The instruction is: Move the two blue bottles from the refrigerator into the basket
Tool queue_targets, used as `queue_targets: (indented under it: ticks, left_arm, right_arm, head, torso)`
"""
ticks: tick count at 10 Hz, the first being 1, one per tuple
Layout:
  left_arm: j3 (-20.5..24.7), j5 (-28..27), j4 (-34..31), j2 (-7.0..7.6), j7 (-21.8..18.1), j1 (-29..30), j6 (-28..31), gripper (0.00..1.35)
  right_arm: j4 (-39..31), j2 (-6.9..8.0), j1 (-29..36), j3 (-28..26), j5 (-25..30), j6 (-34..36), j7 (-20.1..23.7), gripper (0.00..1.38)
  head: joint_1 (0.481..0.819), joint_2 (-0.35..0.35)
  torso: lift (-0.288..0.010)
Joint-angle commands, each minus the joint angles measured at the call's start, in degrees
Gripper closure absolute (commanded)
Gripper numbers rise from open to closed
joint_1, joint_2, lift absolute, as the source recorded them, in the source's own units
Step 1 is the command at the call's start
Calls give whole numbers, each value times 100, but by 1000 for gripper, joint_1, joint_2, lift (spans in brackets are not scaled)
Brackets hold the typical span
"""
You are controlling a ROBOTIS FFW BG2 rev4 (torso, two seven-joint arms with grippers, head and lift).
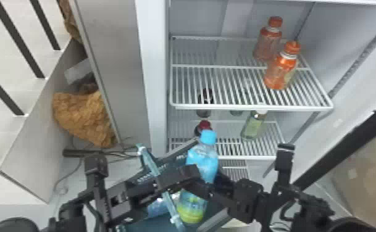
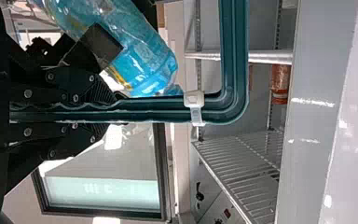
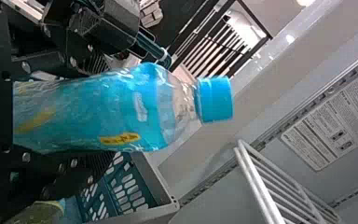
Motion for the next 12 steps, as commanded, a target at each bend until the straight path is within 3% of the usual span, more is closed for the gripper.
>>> queue_targets:
  ticks: [1,7,12]
  left_arm:
    - [0,0,0,0,2,0,1,1202]
    - [-11,0,14,0,10,0,1,1202]
    - [0,0,14,0,2,28,1,1202]
  right_arm:
    - [-19,-7,-9,-55,47,14,7,78]
    - [-76,-7,19,-272,184,-84,33,140]
    - [-540,28,497,-798,195,-84,174,139]
  head:
    - [695,-64]
    - [695,-85]
    - [695,-153]
  torso:
    - [-10]
    - [-10]
    - [-10]
